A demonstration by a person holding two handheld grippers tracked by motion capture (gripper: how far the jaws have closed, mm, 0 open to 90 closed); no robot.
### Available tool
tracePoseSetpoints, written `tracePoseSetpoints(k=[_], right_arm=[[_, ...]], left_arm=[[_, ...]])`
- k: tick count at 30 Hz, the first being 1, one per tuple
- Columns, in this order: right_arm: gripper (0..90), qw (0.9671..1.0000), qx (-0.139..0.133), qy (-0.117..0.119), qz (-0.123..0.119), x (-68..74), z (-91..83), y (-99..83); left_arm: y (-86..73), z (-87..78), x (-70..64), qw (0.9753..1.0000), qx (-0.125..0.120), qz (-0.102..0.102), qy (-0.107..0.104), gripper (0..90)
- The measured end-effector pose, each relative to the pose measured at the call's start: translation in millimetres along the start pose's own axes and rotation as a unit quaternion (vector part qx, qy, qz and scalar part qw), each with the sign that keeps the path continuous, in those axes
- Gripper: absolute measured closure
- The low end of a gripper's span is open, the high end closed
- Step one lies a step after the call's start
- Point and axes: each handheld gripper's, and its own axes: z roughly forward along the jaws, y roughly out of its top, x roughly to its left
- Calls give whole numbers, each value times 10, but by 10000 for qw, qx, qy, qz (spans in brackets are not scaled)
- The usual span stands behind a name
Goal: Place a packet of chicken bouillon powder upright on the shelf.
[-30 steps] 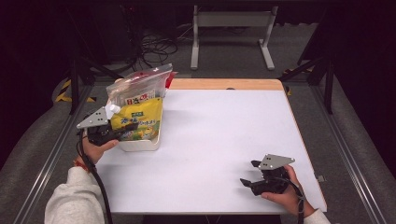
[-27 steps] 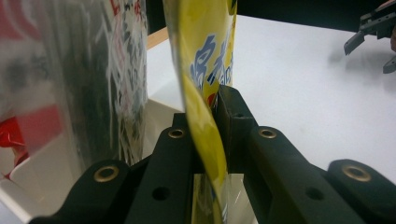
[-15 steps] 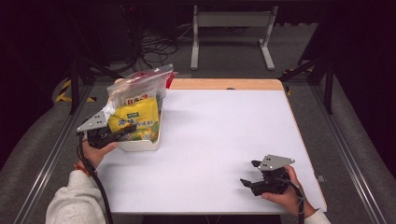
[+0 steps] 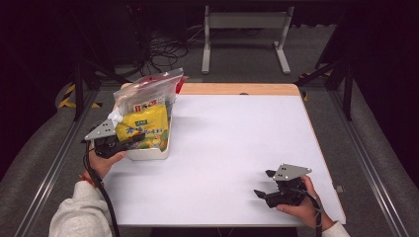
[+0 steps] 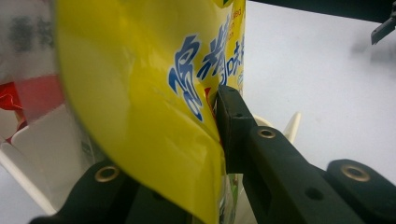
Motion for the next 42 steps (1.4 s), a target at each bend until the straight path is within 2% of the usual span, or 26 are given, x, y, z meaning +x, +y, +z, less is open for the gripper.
tracePoseSetpoints(k=[21, 28, 31, 35, 38, 42], right_arm=[[218, 10000, 1, -10, -7, 5, -17, -3], [218, 10000, -45, -42, -28, -3, -37, 0], [218, 10000, -48, -46, -41, -2, -41, 1], [216, 10000, -51, -53, -67, -1, -48, 1], [216, 9999, -58, -62, -69, -3, -52, 4], [216, 9999, -61, -72, -76, -8, -56, 4]], left_arm=[[5, 0, -54, 9997, 3, -48, 225, 812], [0, -8, -71, 9994, -73, -147, 317, 769], [3, -29, -76, 9992, -199, -186, 309, 757], [24, -54, -98, 9985, -225, -186, 459, 745], [36, -58, -108, 9983, -249, -200, 482, 727], [66, -85, -135, 9972, -312, -195, 653, 712]])
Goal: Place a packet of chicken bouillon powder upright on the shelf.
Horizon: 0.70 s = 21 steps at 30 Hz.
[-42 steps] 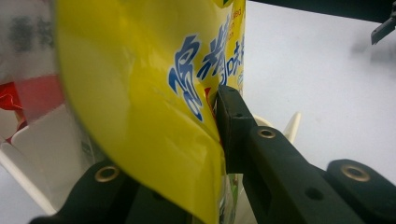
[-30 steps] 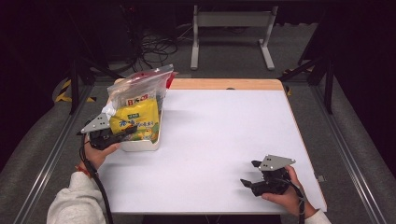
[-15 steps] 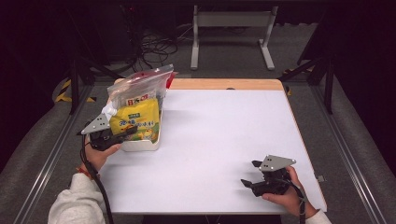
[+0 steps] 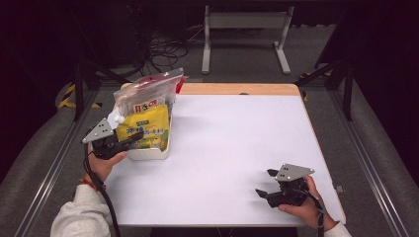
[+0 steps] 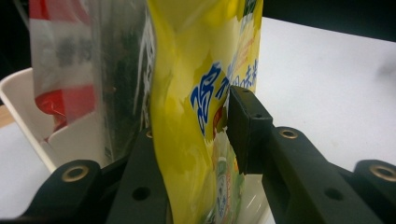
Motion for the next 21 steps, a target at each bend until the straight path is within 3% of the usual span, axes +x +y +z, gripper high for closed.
tracePoseSetpoints(k=[8, 15, 17, 19, 20, 21], right_arm=[[215, 10000, -8, -20, -15, -9, -3, 4], [215, 9999, -101, -45, -35, -28, -27, 17], [215, 9999, -98, -49, -41, -30, -28, 17], [215, 9999, -106, -66, -42, -38, -35, 21], [215, 9999, -132, -100, -42, -49, -52, 26], [215, 9999, -132, -100, -42, -49, -52, 26]], left_arm=[[50, -119, -51, 9996, -132, 16, 238, 693], [51, -269, -132, 9975, -312, -1, 629, 645], [45, -315, -203, 9947, -320, 79, 975, 635], [26, -365, -251, 9917, -477, -5, 1195, 616], [1, -404, -299, 9887, -536, -85, 1397, 595], [1, -404, -299, 9887, -536, -85, 1397, 585]])
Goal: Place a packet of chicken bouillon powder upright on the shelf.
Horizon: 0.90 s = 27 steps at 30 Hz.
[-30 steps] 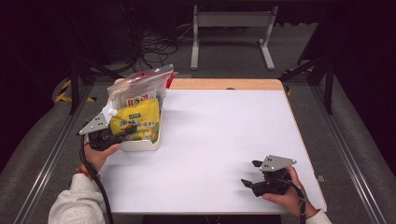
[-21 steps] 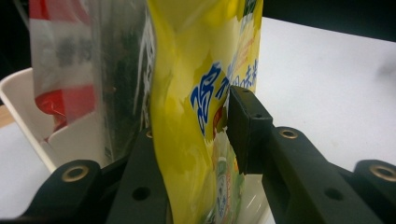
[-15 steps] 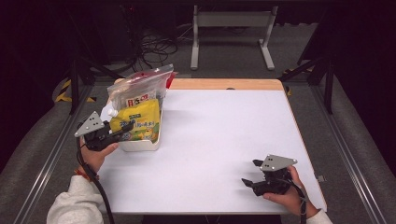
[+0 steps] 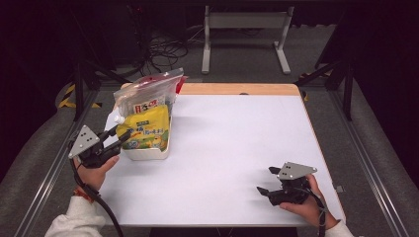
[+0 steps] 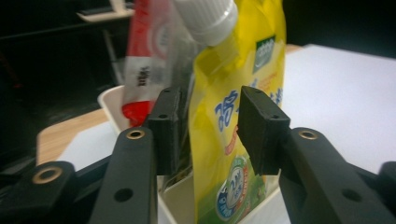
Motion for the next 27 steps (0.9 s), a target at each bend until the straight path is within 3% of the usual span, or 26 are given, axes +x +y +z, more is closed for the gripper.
tracePoseSetpoints(k=[1, 10, 11, 17, 19, 25, 27], right_arm=[[215, 10000, -20, -7, 7, -7, -8, 2], [215, 9998, -158, -112, 108, -72, -68, 7], [215, 9997, -167, -133, 125, -78, -73, 10], [215, 9997, -168, -137, 133, -89, -65, 10], [215, 9997, -155, -137, 144, -92, -62, 9], [215, 9996, -182, -169, 158, -108, -75, 8], [215, 9995, -189, -178, 168, -114, -80, 8]], left_arm=[[-13, -31, -30, 9999, -12, -18, 112, 585], [-65, -177, -265, 9997, 89, 30, 245, 456], [-60, -204, -289, 9997, -59, -9, 231, 431], [-16, -264, -335, 9994, -193, -27, 284, 352], [-13, -273, -369, 9997, -170, -51, 160, 336], [-1, -266, -524, 9999, -33, 133, -44, 310], [10, -248, -619, 9996, -4, 179, -201, 305]])
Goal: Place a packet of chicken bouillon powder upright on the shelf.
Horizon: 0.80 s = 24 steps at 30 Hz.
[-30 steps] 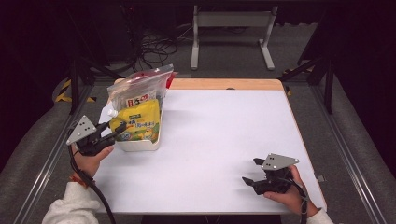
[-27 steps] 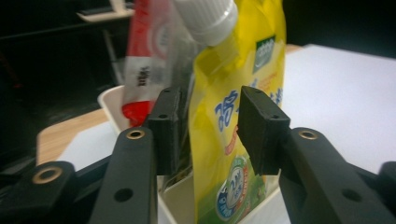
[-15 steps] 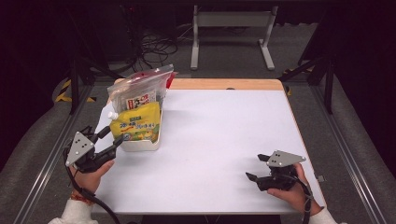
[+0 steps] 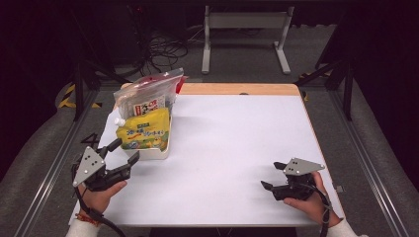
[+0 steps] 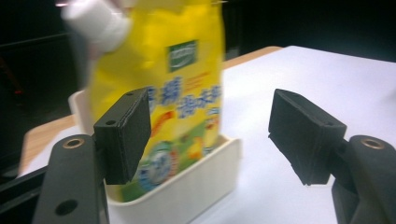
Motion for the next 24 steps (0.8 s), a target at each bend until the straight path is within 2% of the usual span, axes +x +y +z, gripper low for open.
tracePoseSetpoints(k=[1, 5, 6, 7, 8, 9, 12, 15, 17, 18, 19, 21, 24], right_arm=[[215, 10000, 0, 0, 0, 0, 0, 0], [214, 10000, -61, -63, 6, -14, -35, 10], [213, 9999, -78, -76, -3, -14, -43, 11], [213, 9999, -78, -76, -3, -14, -43, 11], [211, 9999, -101, -105, -14, -16, -60, 12], [211, 9999, -101, -105, -14, -16, -60, 12], [206, 9997, -110, -203, -118, -11, -89, 6], [197, 9995, -95, -265, -160, -13, -112, -1], [191, 9993, -132, -294, -201, -18, -145, -23], [180, 9992, -122, -321, -202, -25, -157, -37], [177, 9992, -130, -323, -214, -36, -170, -56], [172, 9989, -125, -390, -214, -44, -178, -76], [150, 9987, -8, -464, -208, -68, -178, -134]], left_arm=[[0, 0, 0, 10000, 0, 0, 0, 297], [16, 43, -146, 9997, 103, 138, -178, 265], [26, 60, -211, 9993, 142, 179, -290, 259], [26, 60, -211, 9993, 142, 179, -290, 257], [25, 78, -274, 9988, 188, 253, -385, 253], [25, 78, -274, 9988, 188, 253, -385, 249], [8, 154, -397, 9967, 376, 436, -571, 230], [-4, 196, -452, 9956, 465, 483, -651, 215], [-48, 251, -510, 9935, 571, 475, -866, 202], [-78, 292, -548, 9917, 710, 563, -911, 198], [-78, 292, -548, 9917, 710, 563, -911, 193], [-147, 370, -613, 9880, 950, 589, -1065, 185], [-221, 440, -711, 9817, 1219, 841, -1197, 154]])
